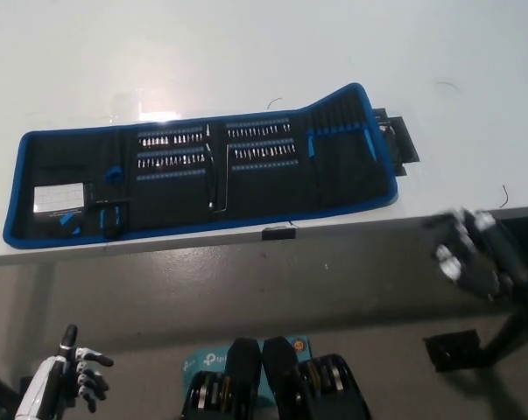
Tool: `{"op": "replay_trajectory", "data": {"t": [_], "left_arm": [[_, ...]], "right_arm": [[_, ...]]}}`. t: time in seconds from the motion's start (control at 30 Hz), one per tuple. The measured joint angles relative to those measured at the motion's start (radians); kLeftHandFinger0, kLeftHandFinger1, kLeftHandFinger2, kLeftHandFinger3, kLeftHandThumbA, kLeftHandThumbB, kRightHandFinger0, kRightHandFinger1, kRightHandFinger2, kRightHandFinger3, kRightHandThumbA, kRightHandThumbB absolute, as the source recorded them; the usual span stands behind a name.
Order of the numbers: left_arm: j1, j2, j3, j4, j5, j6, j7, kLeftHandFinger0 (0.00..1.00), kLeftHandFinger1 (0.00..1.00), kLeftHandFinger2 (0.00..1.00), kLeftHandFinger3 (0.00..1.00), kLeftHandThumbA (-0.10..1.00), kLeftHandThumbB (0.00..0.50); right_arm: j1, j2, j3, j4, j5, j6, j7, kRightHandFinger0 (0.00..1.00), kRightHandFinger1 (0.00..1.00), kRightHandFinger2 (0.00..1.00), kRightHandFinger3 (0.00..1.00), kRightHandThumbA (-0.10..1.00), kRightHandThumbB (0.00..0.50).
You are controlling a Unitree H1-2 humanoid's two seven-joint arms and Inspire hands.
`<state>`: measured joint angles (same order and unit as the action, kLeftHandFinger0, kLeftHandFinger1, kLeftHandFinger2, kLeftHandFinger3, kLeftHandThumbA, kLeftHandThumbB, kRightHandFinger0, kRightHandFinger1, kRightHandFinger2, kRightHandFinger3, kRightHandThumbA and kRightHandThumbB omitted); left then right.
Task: The robot uses its right hand to lift an edge of the toolkit kept in middle of the desk and make one fold in it
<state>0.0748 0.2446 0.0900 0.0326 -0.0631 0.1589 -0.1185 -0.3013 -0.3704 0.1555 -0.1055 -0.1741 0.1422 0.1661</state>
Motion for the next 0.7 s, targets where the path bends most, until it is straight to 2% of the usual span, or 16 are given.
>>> {"op": "replay_trajectory", "data": {"t": [0.07, 0.13, 0.17, 0.2, 0.23, 0.3, 0.33, 0.37, 0.43, 0.47, 0.5, 0.6, 0.7], "left_arm": [[-0.001, 0.0, 0.0, 0.0, -0.001, 0.001, -0.001, 0.24, 0.27, 0.27, 0.39, 1.0, 0.5], [-0.002, -0.001, 0.0, 0.0, -0.002, 0.004, -0.003, 0.23, 0.27, 0.27, 0.39, 1.0, 0.5], [-0.002, -0.001, 0.0, 0.0, -0.003, 0.004, -0.003, 0.23, 0.27, 0.27, 0.39, 1.0, 0.5], [-0.001, -0.001, 0.001, -0.001, -0.003, 0.005, -0.005, 0.23, 0.27, 0.27, 0.39, 1.0, 0.5], [0.001, -0.001, 0.002, -0.003, -0.003, 0.008, -0.005, 0.22, 0.28, 0.28, 0.4, 1.0, 0.5], [0.004, -0.002, 0.003, -0.007, -0.003, 0.01, -0.006, 0.22, 0.28, 0.27, 0.41, 1.0, 0.5], [0.004, -0.002, 0.003, -0.007, -0.003, 0.01, -0.006, 0.23, 0.29, 0.28, 0.41, 1.0, 0.5], [0.004, -0.003, 0.003, -0.007, -0.003, 0.01, -0.006, 0.24, 0.29, 0.29, 0.41, 1.0, 0.5], [0.005, -0.004, 0.003, -0.007, -0.003, 0.009, -0.007, 0.23, 0.28, 0.28, 0.39, 1.0, 0.5], [0.005, -0.005, 0.003, -0.007, -0.003, 0.009, -0.007, 0.25, 0.29, 0.28, 0.39, 1.0, 0.5], [0.006, -0.006, 0.003, -0.007, -0.003, 0.009, -0.007, 0.26, 0.3, 0.29, 0.4, 1.0, 0.5], [0.013, -0.008, 0.004, -0.007, -0.003, 0.009, -0.007, 0.25, 0.3, 0.28, 0.41, 1.0, 0.5], [0.018, -0.013, 0.008, -0.007, -0.007, 0.008, -0.007, 0.22, 0.27, 0.26, 0.41, 1.0, 0.5]], "right_arm": [[-0.052, 0.0, 0.015, -0.044, 0.0, 0.018, 0.024, 0.19, 0.26, 0.42, 0.62, 0.26, 0.169], [-0.112, 0.002, 0.022, -0.074, 0.001, 0.036, 0.045, 0.2, 0.27, 0.44, 0.63, 0.27, 0.167], [-0.133, 0.003, 0.023, -0.081, 0.001, 0.042, 0.051, 0.04, 0.09, 0.4, 0.62, 0.29, 0.206], [-0.149, 0.003, 0.023, -0.086, 0.001, 0.047, 0.056, 0.0, 0.06, 0.39, 0.61, 0.3, 0.195], [-0.164, 0.007, 0.023, -0.084, 0.0, 0.052, 0.06, 0.14, 0.15, 0.37, 0.61, 0.35, 0.236], [-0.187, 0.022, 0.023, -0.069, -0.008, 0.062, 0.058, 0.39, 0.51, 0.63, 0.66, 0.34, 0.26], [-0.194, 0.031, 0.021, -0.059, -0.012, 0.066, 0.057, 0.53, 0.67, 0.69, 0.7, 0.34, 0.262], [-0.2, 0.04, 0.018, -0.048, -0.016, 0.07, 0.055, 0.59, 0.72, 0.71, 0.71, 0.34, 0.268], [-0.21, 0.063, 0.006, -0.018, -0.024, 0.08, 0.046, 0.86, 0.96, 0.84, 0.85, 0.37, 0.266], [-0.212, 0.07, 0.0, -0.007, -0.027, 0.084, 0.041, 0.96, 1.0, 0.91, 0.92, 0.37, 0.267], [-0.214, 0.074, -0.004, 0.003, -0.031, 0.086, 0.038, 1.0, 1.0, 1.0, 1.0, 0.42, 0.27], [-0.216, 0.08, -0.014, 0.051, -0.05, 0.102, 0.029, 1.0, 1.0, 1.0, 1.0, 0.55, 0.319], [-0.216, 0.079, -0.015, 0.087, -0.068, 0.128, 0.027, 1.0, 1.0, 1.0, 1.0, 0.56, 0.317]]}}
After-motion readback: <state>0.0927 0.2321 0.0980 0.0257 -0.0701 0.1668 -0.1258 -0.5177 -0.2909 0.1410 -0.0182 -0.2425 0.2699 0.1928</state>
